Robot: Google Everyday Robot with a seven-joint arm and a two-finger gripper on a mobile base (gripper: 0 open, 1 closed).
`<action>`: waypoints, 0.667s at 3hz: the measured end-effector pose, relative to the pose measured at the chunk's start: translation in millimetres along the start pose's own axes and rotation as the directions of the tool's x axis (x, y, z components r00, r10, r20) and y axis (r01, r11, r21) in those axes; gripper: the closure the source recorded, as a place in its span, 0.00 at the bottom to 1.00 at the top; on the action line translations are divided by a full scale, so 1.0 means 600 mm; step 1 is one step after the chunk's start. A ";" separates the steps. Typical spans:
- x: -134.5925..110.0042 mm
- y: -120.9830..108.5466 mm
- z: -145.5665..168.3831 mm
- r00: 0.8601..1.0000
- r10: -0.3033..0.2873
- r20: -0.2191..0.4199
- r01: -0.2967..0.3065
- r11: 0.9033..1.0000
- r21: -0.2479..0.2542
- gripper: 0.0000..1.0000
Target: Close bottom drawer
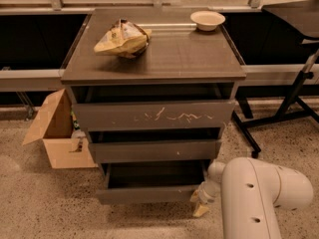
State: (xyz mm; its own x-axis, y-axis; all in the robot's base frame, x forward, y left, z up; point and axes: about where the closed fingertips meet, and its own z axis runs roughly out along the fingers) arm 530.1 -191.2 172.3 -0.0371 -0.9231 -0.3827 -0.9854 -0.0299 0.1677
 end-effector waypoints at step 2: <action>0.009 -0.069 -0.041 0.996 -0.078 0.039 0.071 0.986 0.151 1.00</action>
Offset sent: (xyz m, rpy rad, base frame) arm 0.0676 -0.0212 0.0240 0.0741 -0.2467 0.0082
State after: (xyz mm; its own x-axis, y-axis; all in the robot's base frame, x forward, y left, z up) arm 574.6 -204.4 185.7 0.0333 -0.9025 -0.4294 -0.9993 -0.0372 0.0007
